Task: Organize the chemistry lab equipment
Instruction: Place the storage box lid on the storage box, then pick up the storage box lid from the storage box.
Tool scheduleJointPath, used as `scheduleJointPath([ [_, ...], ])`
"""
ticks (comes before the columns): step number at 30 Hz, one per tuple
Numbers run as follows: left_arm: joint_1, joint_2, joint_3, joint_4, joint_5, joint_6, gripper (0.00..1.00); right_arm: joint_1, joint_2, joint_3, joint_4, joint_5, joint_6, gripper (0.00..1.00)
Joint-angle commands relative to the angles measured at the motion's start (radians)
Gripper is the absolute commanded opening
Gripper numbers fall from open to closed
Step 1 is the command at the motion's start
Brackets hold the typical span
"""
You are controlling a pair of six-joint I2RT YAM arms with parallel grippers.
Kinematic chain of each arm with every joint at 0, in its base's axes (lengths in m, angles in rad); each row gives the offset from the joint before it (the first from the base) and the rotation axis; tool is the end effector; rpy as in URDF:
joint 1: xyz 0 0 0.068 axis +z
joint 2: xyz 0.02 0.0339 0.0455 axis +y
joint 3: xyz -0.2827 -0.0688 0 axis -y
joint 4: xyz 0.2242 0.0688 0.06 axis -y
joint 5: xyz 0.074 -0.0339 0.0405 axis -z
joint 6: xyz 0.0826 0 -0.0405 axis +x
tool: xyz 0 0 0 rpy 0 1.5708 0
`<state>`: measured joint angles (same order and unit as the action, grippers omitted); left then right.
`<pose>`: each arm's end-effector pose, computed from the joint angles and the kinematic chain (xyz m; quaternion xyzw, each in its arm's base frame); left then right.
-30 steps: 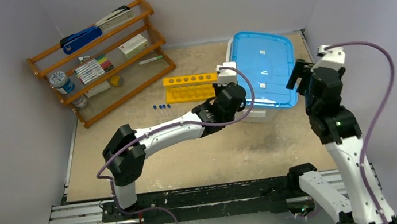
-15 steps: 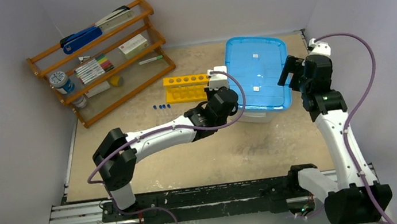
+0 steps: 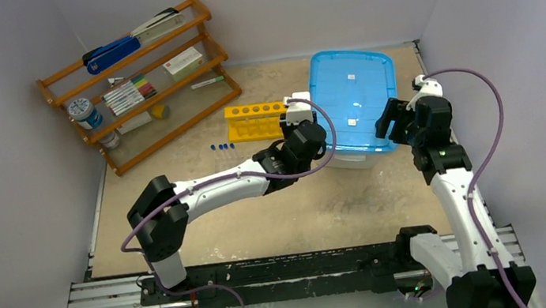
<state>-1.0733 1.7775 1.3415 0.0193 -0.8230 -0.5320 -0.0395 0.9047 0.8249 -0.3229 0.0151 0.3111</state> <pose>0.2563 -0.3451 0.2972 -0.0049 0.7985 -0.1267 0.5885 0.2174 -0.0098 0.3163 0.1496 0.8207 0.0684 0.5472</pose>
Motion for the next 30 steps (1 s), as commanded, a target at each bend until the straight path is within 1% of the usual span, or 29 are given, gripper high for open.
scheduleJointPath([
  [1, 0.013, -0.011, -0.003, 0.031, -0.015, -0.001, 0.38, -0.003, -0.058, -0.017, 0.045, -0.067, 0.025, 0.73],
  [5, 0.023, 0.031, 0.004, 0.039, 0.011, -0.003, 0.37, -0.003, -0.113, -0.003, 0.041, -0.095, 0.008, 0.71],
  [10, 0.027, 0.073, 0.017, 0.035, 0.033, -0.021, 0.37, -0.004, -0.151, 0.033, 0.030, -0.179, 0.006, 0.70],
  [11, 0.027, 0.076, 0.018, 0.037, 0.037, -0.024, 0.37, -0.003, -0.150, 0.037, 0.025, -0.177, 0.007, 0.70],
  [13, 0.027, 0.076, 0.020, 0.036, 0.040, -0.026, 0.37, -0.004, -0.141, 0.041, 0.000, -0.121, 0.010, 0.70],
  [15, 0.028, 0.070, 0.019, 0.035, 0.039, -0.022, 0.37, -0.003, -0.123, 0.041, -0.027, -0.047, 0.015, 0.73],
  [16, 0.029, 0.068, 0.020, 0.036, 0.037, -0.019, 0.37, -0.003, -0.112, 0.035, -0.031, -0.043, 0.020, 0.74],
  [21, 0.038, 0.065, 0.023, 0.030, 0.045, -0.014, 0.37, -0.004, -0.094, -0.031, -0.008, -0.076, 0.070, 0.75],
  [26, 0.039, 0.067, 0.018, 0.025, 0.054, -0.009, 0.37, -0.003, -0.130, -0.041, 0.002, -0.118, 0.080, 0.74],
  [30, 0.039, 0.070, 0.023, 0.026, 0.071, -0.017, 0.37, -0.003, -0.185, -0.037, 0.037, -0.187, 0.093, 0.74],
])
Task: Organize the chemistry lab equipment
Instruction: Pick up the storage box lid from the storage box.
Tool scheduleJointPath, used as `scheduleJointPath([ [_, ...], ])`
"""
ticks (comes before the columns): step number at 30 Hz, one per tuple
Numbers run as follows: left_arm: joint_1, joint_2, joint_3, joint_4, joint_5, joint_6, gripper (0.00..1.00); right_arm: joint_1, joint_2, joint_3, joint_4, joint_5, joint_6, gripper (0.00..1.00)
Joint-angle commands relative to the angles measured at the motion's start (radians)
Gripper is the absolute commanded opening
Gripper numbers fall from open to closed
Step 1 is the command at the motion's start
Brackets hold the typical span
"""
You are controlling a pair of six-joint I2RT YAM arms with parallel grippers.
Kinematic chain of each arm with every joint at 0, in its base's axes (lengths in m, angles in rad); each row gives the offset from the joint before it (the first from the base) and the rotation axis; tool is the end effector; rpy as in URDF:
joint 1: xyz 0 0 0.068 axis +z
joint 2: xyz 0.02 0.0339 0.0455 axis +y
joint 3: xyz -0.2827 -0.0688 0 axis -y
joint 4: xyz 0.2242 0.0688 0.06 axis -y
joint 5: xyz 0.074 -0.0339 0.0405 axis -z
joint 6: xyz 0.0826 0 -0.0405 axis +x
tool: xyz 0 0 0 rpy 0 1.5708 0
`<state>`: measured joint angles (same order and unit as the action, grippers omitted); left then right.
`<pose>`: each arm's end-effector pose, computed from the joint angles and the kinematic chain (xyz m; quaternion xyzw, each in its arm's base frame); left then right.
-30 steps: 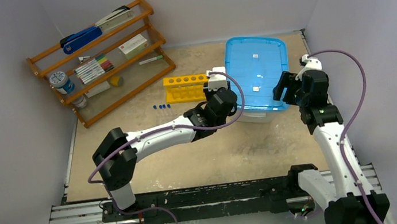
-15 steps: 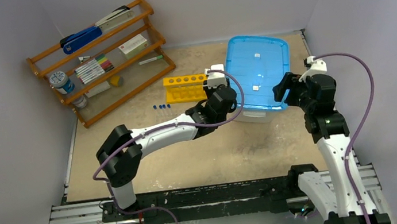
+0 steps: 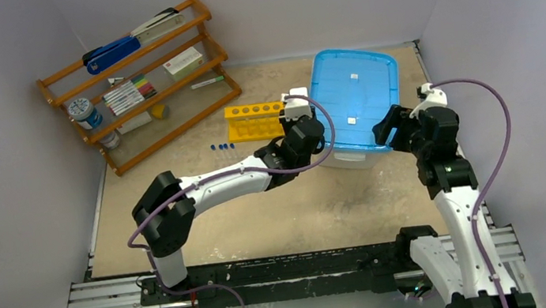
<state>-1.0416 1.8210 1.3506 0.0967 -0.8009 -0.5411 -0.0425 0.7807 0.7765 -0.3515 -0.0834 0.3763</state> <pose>0.2730 -0.3494 0.2913 -0.0244 0.7915 -0.1427 0.5938 0.1903 -0.0012 0.3171 0.1472 0.8074 0.1285 0.5567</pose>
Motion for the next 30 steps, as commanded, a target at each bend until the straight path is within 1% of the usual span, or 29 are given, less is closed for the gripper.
scheduleJointPath([
  [1, 0.006, 0.029, 0.016, -0.049, 0.054, -0.010, 0.37, 0.000, -0.066, 0.015, 0.073, -0.110, 0.035, 0.74],
  [5, 0.006, 0.036, 0.022, -0.052, 0.062, -0.012, 0.37, -0.001, -0.069, 0.041, 0.083, -0.175, 0.048, 0.73],
  [9, 0.006, 0.037, 0.022, -0.051, 0.068, -0.016, 0.37, 0.000, -0.065, 0.014, 0.116, -0.215, 0.056, 0.73],
  [13, 0.006, 0.039, 0.021, -0.053, 0.069, -0.011, 0.37, 0.000, -0.102, -0.026, 0.189, -0.263, 0.087, 0.72],
  [20, 0.006, 0.051, 0.030, -0.052, 0.078, -0.009, 0.36, 0.000, -0.154, -0.029, 0.258, -0.339, 0.098, 0.71],
  [28, 0.006, 0.051, 0.018, -0.012, 0.080, 0.016, 0.33, 0.000, -0.142, -0.080, 0.319, -0.383, 0.099, 0.71],
  [30, 0.005, 0.047, 0.012, 0.002, 0.071, 0.037, 0.30, 0.000, -0.133, -0.094, 0.334, -0.389, 0.101, 0.70],
])
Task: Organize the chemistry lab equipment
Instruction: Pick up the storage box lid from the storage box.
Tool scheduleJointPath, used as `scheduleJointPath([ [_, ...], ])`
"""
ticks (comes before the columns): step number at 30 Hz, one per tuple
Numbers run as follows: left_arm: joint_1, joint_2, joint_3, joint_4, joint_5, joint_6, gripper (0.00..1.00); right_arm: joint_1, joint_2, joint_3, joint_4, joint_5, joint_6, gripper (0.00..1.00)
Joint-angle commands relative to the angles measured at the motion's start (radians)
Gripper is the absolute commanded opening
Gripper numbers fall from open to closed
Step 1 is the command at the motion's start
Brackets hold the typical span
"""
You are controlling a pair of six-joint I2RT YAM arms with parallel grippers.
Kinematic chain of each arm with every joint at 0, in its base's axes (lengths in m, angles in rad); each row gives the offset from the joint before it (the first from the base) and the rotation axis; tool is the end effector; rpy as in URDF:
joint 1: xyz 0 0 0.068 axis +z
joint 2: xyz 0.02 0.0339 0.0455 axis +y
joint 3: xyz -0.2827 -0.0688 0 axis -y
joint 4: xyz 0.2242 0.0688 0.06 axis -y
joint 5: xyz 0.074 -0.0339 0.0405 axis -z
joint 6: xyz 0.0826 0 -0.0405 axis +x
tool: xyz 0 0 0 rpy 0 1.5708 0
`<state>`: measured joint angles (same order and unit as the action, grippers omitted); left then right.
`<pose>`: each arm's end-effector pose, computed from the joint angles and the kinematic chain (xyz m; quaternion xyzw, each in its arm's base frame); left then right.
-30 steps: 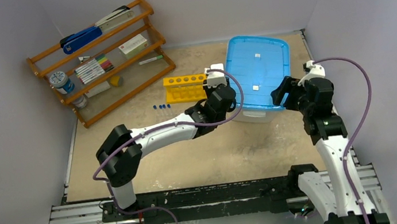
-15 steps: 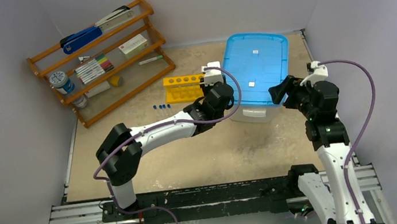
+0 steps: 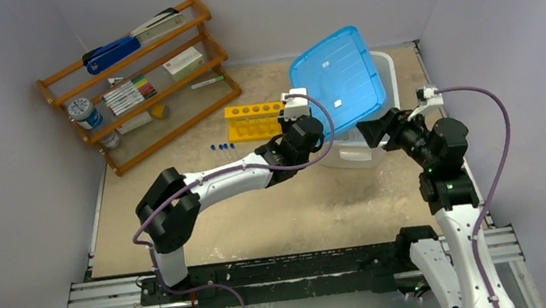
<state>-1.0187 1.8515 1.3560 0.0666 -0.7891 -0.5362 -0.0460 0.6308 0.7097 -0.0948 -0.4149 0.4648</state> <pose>0.2829 -0.3475 0.2763 -0.0161 0.8039 -0.1195 0.5824 0.1614 0.0259 0.3553 0.0364 0.7113 0.2863 0.6409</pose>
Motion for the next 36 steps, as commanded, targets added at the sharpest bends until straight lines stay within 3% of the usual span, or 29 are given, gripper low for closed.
scheduleJointPath([
  [1, -0.018, 0.015, 0.004, 0.042, 0.054, 0.047, 0.27, 0.003, 0.021, -0.030, 0.084, -0.054, 0.012, 0.70],
  [8, -0.019, 0.055, 0.044, 0.045, 0.029, 0.146, 0.16, 0.003, 0.072, -0.031, 0.125, -0.039, 0.012, 0.69],
  [14, -0.024, 0.055, 0.041, 0.063, 0.028, 0.189, 0.00, 0.002, 0.085, -0.026, 0.173, 0.012, 0.026, 0.69],
  [25, -0.030, 0.041, 0.024, 0.083, 0.003, 0.220, 0.00, 0.003, 0.049, 0.022, 0.189, 0.042, 0.029, 0.73],
  [31, -0.046, 0.026, 0.004, 0.111, 0.005, 0.243, 0.00, 0.003, 0.147, 0.088, 0.150, 0.074, 0.017, 0.78],
  [36, -0.056, 0.018, -0.001, 0.124, 0.010, 0.254, 0.00, 0.003, 0.186, 0.063, 0.222, 0.058, 0.052, 0.73],
])
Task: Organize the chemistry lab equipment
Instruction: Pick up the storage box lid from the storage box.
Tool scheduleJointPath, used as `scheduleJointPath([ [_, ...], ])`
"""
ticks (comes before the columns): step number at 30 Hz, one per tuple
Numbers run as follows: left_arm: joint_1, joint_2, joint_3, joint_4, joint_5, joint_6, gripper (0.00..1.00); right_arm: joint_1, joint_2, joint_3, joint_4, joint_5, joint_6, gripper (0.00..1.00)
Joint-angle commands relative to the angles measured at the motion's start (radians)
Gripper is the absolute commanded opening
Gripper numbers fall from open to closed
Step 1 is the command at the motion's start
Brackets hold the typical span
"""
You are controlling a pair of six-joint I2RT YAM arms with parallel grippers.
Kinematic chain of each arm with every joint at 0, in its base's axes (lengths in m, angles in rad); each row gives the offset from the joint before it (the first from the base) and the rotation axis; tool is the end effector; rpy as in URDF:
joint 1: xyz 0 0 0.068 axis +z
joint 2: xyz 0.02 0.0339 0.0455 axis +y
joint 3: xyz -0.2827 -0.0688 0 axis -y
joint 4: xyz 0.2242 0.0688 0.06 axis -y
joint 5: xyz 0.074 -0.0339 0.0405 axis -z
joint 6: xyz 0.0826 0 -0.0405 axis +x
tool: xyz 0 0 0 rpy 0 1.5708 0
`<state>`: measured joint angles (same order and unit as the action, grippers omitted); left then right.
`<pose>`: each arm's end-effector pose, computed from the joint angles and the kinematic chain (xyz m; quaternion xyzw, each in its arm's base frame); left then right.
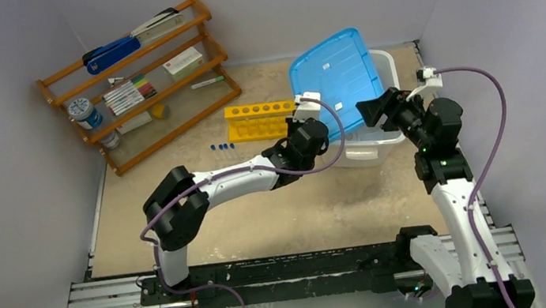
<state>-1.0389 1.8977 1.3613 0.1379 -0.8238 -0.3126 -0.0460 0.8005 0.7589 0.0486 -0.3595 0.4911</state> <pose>0.2825 -0.3606 0.2677 0.0642 0.7923 -0.0568 0.6041 0.2021 0.0198 0.3681 0.0616 0.7021 0.2770 0.6531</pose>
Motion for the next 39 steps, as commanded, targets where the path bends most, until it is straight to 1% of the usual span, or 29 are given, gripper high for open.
scheduleJointPath([
  [1, -0.038, -0.031, -0.005, 0.056, 0.044, 0.034, 0.00, 0.003, 0.018, 0.011, 0.090, 0.002, 0.034, 0.71],
  [6, -0.047, -0.034, 0.000, 0.059, 0.042, 0.046, 0.00, 0.003, 0.011, -0.001, 0.113, -0.003, 0.061, 0.61],
  [9, -0.052, -0.034, 0.007, 0.058, 0.045, 0.046, 0.00, 0.003, 0.003, -0.013, 0.146, -0.001, 0.074, 0.49],
  [12, -0.059, -0.033, 0.014, 0.056, 0.040, 0.046, 0.00, 0.003, 0.005, -0.019, 0.154, 0.000, 0.080, 0.27],
  [14, -0.062, -0.034, 0.015, 0.055, 0.032, 0.049, 0.00, 0.003, 0.003, -0.018, 0.142, 0.001, 0.074, 0.11],
  [15, -0.062, -0.036, 0.015, 0.056, 0.028, 0.049, 0.00, 0.003, 0.002, -0.017, 0.136, 0.001, 0.072, 0.01],
  [19, -0.062, -0.052, 0.010, 0.053, -0.006, 0.043, 0.01, 0.003, -0.013, -0.003, 0.131, 0.005, 0.070, 0.00],
  [21, -0.062, -0.067, 0.004, 0.050, -0.022, 0.039, 0.05, 0.003, -0.021, 0.011, 0.131, 0.007, 0.075, 0.00],
  [23, -0.062, -0.091, -0.003, 0.041, -0.033, 0.033, 0.11, 0.003, -0.030, 0.043, 0.130, 0.012, 0.081, 0.00],
  [26, -0.062, -0.168, -0.032, 0.017, -0.038, 0.025, 0.18, 0.003, -0.041, 0.115, 0.104, 0.013, 0.091, 0.00],
  [30, -0.062, -0.320, -0.136, -0.027, -0.032, 0.006, 0.23, 0.002, -0.088, 0.216, 0.056, 0.040, 0.055, 0.00],
  [35, -0.062, -0.555, -0.285, -0.054, -0.043, -0.038, 0.25, 0.004, -0.098, 0.366, -0.088, 0.191, -0.103, 0.00],
  [39, -0.062, -0.676, -0.331, -0.087, -0.057, -0.062, 0.25, 0.005, -0.096, 0.431, -0.129, 0.327, -0.257, 0.00],
])
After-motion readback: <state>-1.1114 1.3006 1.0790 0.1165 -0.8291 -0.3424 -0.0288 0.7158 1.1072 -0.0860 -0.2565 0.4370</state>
